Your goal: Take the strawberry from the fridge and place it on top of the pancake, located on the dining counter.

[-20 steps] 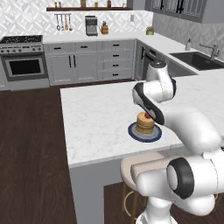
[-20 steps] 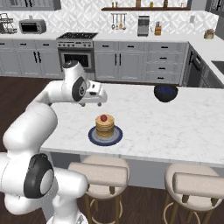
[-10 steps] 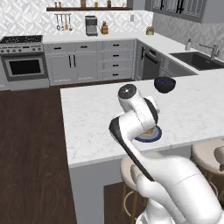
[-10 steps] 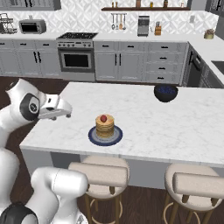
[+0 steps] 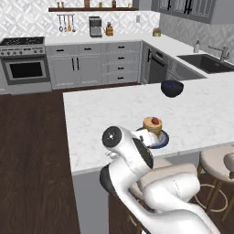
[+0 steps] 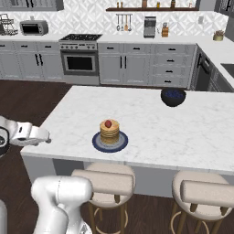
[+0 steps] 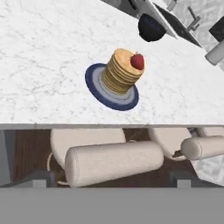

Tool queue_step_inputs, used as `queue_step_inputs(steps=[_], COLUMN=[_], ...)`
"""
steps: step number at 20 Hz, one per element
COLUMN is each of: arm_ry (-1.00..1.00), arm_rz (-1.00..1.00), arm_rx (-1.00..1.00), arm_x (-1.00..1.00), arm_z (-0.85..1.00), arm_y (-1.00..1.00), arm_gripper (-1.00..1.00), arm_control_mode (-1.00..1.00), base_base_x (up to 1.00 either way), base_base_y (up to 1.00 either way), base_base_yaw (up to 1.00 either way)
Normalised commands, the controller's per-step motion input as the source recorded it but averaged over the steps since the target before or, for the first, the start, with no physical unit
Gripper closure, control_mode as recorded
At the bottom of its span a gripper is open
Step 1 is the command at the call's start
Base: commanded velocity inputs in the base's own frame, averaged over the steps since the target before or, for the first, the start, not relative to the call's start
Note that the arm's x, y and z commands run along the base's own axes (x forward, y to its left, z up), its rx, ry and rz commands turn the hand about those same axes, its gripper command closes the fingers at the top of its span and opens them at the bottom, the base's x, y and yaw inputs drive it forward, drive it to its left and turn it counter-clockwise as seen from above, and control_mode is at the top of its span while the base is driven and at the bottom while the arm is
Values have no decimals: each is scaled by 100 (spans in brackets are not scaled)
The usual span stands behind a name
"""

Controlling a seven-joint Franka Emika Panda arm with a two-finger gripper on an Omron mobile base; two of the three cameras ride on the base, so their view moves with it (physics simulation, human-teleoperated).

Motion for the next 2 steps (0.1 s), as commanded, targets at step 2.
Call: queue_step_inputs(steps=[2], arm_ry=[1], arm_rz=[0], arm_rx=[-10], arm_x=[-5], arm_z=[0], arm_y=[28], arm_gripper=[-100], arm_control_mode=[-100], base_base_x=[0], base_base_y=[0], base_base_yaw=[0])
